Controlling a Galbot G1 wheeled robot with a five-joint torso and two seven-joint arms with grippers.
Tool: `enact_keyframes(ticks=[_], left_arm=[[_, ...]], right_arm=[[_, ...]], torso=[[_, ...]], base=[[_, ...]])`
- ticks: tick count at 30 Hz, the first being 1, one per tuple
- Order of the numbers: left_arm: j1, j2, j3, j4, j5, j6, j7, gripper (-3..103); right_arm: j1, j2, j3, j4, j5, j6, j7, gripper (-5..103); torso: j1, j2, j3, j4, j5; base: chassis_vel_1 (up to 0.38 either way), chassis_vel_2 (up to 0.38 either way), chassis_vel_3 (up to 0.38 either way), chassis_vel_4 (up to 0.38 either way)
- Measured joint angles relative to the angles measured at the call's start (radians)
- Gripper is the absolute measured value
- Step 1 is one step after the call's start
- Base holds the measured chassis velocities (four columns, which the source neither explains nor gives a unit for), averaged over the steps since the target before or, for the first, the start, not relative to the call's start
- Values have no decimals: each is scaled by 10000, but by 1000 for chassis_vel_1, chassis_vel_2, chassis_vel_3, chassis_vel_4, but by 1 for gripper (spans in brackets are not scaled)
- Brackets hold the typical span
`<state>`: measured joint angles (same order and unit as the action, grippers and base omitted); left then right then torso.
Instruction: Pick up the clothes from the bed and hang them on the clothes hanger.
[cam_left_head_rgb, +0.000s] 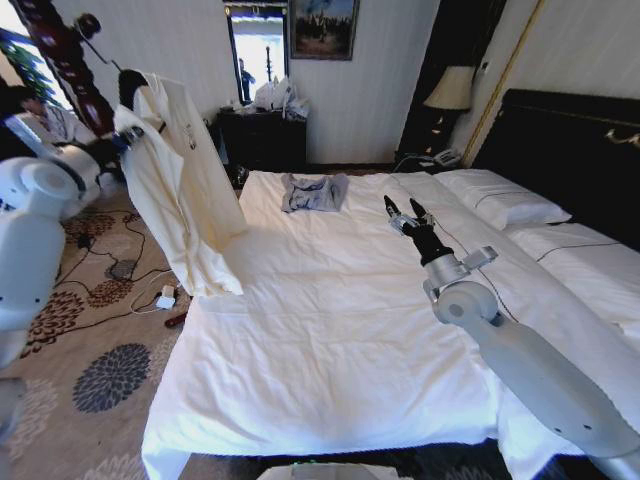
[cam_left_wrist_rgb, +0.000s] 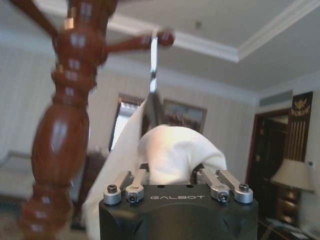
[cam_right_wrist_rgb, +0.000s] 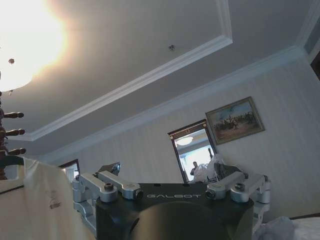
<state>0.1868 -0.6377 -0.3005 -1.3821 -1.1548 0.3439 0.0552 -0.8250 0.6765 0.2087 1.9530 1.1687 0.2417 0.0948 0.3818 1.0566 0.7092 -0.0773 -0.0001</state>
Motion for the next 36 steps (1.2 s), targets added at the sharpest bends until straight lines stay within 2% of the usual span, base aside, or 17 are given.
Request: enact_keyframes(ticks=[1,3,4,6,7,8,10,11,13,16,21,31,33,35,36], left_arm=[[0,0,0,0,0,0,0,40],[113,150,-96,-225,211,-578,20,51],[113,150,-96,-225,211,-578,20,51],[128,261,-127,-401,203,-769,59,62],[133,341,-145,-528,196,-861,84,62],[146,441,-187,-734,173,-907,89,73],[167,500,-213,-857,149,-906,76,73],[265,622,-286,-1118,97,-904,43,84],[374,715,-361,-1320,76,-889,16,84],[1018,917,-872,-1959,62,-749,-84,97],[2159,1098,-1744,-2846,46,-589,-166,100],[1886,1495,-1719,-2610,-94,-286,-285,100],[2093,1743,-1811,-2829,-143,41,-308,100],[2445,2159,-1980,-3237,-677,1291,-554,100],[2445,2159,-1980,-3237,-677,1291,-554,100]], right_arm=[[0,0,0,0,0,0,0,100],[-22,-43,-5,10,-11,-11,28,100],[-22,-43,-5,10,-11,-11,28,100],[13,-41,-22,10,-13,-22,36,100],[32,-23,-32,10,-13,-27,45,100],[32,22,-55,11,-24,-37,50,100],[21,41,-61,14,-39,-39,51,100],[-11,71,-69,25,-75,-44,52,100],[-34,92,-69,28,-95,-45,52,100],[-116,113,-44,34,-122,-47,52,100],[-259,34,49,81,-142,-45,52,100],[-393,-48,73,273,-195,-35,52,100],[-472,-47,96,292,-229,-30,52,100],[-527,-102,150,301,-256,-14,8,100],[-527,-102,150,301,-256,-14,8,100]], torso=[[0,0,0,0,0],[0,1,0,-7,0],[0,1,0,-7,0],[1,0,0,-5,-1],[0,0,0,-3,-1],[0,0,0,-2,3],[0,0,0,-4,4],[0,0,0,-6,2],[0,0,0,-6,2],[0,0,-1,-3,3],[-1,1,-1,-1,0],[2,1,-1,-5,1],[1,0,-1,-6,2],[1,0,-1,-2,2],[1,0,-1,-2,2]], base=[[0,0,0,0],[0,0,0,0],[0,0,0,0],[0,0,0,0],[0,0,0,0],[0,0,0,0],[0,0,0,0],[0,0,0,0],[0,0,0,0],[0,0,0,0],[0,0,0,0],[0,0,0,0],[0,0,0,0],[0,0,0,0],[0,0,0,0]])
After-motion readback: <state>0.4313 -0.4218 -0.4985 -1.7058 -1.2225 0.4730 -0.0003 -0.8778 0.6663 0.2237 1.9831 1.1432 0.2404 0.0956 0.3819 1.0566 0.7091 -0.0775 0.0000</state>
